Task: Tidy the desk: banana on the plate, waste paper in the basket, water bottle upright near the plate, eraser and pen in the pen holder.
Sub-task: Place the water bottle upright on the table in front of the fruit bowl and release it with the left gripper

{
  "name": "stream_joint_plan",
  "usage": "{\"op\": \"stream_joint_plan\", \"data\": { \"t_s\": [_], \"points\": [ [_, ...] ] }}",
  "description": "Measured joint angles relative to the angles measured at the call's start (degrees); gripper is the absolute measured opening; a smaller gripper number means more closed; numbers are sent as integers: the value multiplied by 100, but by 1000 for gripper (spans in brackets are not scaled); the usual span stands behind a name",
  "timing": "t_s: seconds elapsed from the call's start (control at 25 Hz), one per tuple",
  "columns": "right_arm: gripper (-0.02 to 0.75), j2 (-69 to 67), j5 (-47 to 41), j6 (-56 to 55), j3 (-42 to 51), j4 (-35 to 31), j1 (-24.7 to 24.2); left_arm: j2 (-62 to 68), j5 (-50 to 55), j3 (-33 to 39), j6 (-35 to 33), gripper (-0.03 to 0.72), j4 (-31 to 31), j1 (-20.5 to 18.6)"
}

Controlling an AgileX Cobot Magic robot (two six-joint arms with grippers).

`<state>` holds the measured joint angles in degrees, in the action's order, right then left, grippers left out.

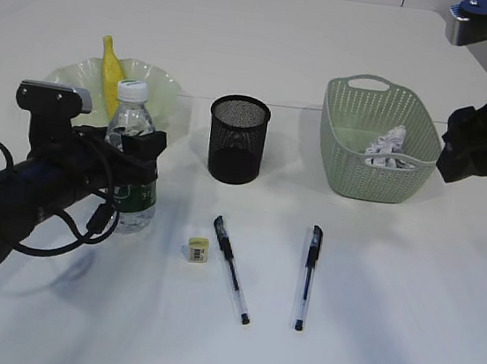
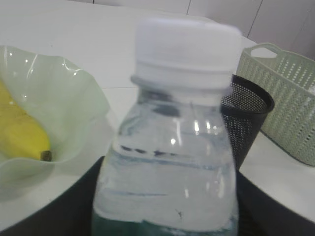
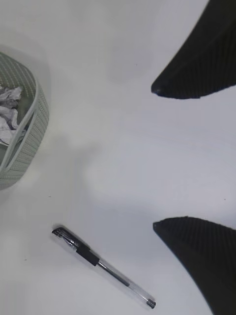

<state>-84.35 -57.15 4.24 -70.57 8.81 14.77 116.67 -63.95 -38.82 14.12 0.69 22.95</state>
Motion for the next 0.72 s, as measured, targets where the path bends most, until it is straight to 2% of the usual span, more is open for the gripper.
{"op": "stream_joint_plan", "data": {
  "t_s": [0.4,0.72],
  "points": [
    [555,0,-22,0,0,47,0,330,-441,-132,-54,405,-69,-75],
    [555,0,-22,0,0,82,0,339,-449,-132,-252,455,-69,-79]
  ]
}}
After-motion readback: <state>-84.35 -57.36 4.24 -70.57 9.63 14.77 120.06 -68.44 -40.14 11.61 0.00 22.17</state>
